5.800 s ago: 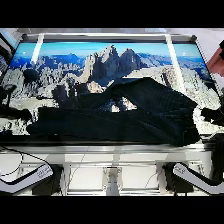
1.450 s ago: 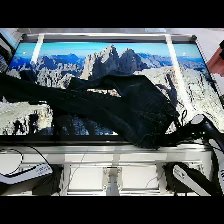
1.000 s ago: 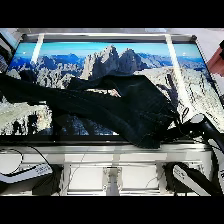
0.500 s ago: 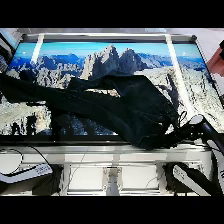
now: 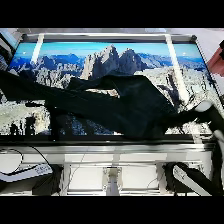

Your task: Fold the clothes and pants, and hang the long-sleeved shirts on hangers.

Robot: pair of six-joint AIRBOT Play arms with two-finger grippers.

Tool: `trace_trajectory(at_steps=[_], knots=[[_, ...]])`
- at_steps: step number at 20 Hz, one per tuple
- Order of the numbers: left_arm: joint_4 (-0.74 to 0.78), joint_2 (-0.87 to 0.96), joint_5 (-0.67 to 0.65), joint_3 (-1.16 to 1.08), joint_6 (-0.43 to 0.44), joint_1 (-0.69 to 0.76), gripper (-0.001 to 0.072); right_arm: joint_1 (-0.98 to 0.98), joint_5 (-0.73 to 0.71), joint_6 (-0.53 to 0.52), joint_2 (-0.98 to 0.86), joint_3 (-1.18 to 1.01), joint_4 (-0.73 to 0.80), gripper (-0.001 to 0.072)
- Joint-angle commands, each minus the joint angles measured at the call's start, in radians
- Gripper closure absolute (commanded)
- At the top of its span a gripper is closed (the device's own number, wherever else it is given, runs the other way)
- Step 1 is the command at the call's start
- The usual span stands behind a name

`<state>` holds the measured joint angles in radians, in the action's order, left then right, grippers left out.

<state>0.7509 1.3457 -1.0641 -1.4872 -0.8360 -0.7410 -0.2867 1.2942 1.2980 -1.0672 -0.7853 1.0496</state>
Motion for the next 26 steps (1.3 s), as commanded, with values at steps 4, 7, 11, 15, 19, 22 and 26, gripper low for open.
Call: trace_trajectory(at_steps=[4,7,11,15,19,22,26], knots=[[-0.247,0.072,0.22,-0.02,-0.179,0.089,0.0681,-0.324,-0.047,0.109,-0.228,-0.774,-0.301,0.0695],[-0.518,0.17,0.232,-0.156,-0.19,0.134,0.0682,-0.37,-0.043,0.185,-0.398,-1.132,-0.482,0.0695],[-0.595,0.277,0.151,-0.439,-0.123,0.164,0.0681,-0.385,-0.09,0.147,-0.531,-1.354,-0.783,0.0694],[-0.517,0.284,-0.075,-0.475,0.0,0.092,0.0681,-0.449,0.179,0.126,-0.528,-1.254,-0.578,0.0693],[-0.173,0.311,-0.368,-0.472,-0.002,0.068,0.068,-0.432,0.37,0.124,-0.528,-1.197,-0.146,0.0693],[-0.014,0.37,-0.528,-0.463,-0.068,0.095,0.0681,-0.404,0.394,0.099,-0.528,-1.147,0.002,0.0693],[0.176,0.381,-0.549,-0.316,-0.072,0.148,0.0682,-0.391,0.389,0.06,-0.521,-1.009,0.031,0.0693]])
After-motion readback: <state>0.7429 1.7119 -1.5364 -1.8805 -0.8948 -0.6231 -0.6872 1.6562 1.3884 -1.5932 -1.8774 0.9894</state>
